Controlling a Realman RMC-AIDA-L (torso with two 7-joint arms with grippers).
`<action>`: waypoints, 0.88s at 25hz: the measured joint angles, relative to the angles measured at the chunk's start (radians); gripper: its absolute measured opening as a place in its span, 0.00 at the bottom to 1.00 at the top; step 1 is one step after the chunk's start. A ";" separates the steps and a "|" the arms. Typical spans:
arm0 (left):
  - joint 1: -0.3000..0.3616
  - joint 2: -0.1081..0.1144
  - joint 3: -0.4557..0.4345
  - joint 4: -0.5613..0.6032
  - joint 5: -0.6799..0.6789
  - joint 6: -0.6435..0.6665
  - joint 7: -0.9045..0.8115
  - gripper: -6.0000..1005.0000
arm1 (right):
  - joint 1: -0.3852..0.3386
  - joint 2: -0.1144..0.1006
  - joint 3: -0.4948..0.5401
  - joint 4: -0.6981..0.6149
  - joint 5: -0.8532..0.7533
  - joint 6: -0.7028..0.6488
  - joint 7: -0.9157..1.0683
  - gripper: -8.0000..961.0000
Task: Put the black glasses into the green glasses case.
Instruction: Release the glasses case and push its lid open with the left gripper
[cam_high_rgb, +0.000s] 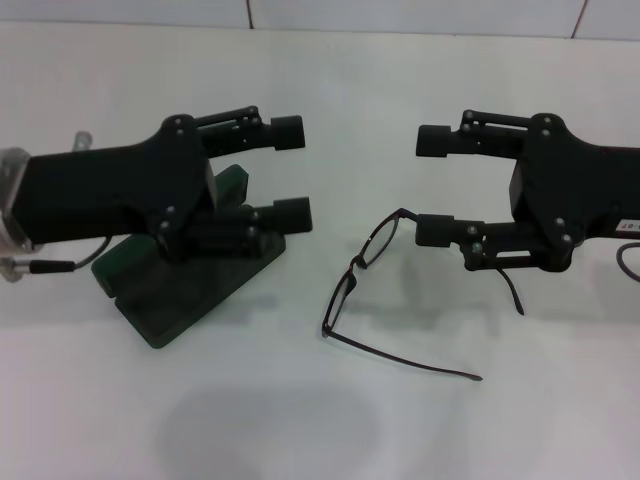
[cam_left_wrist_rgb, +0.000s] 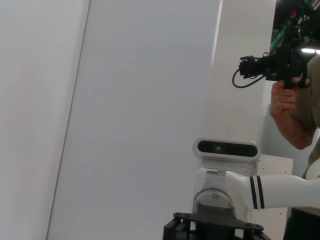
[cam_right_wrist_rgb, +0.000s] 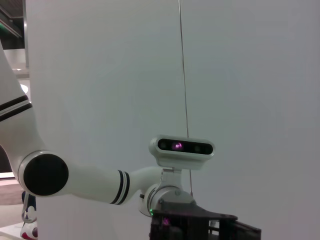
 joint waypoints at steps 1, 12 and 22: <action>0.000 0.000 0.001 -0.006 0.003 0.000 0.008 0.82 | 0.001 0.000 0.000 0.005 0.000 0.000 -0.006 0.79; 0.000 0.005 -0.002 -0.126 0.056 -0.006 0.144 0.82 | 0.011 -0.001 -0.001 0.111 0.010 -0.042 -0.170 0.79; -0.004 -0.002 -0.003 0.112 0.042 -0.042 -0.184 0.82 | -0.009 -0.005 0.070 0.112 0.007 0.021 -0.170 0.79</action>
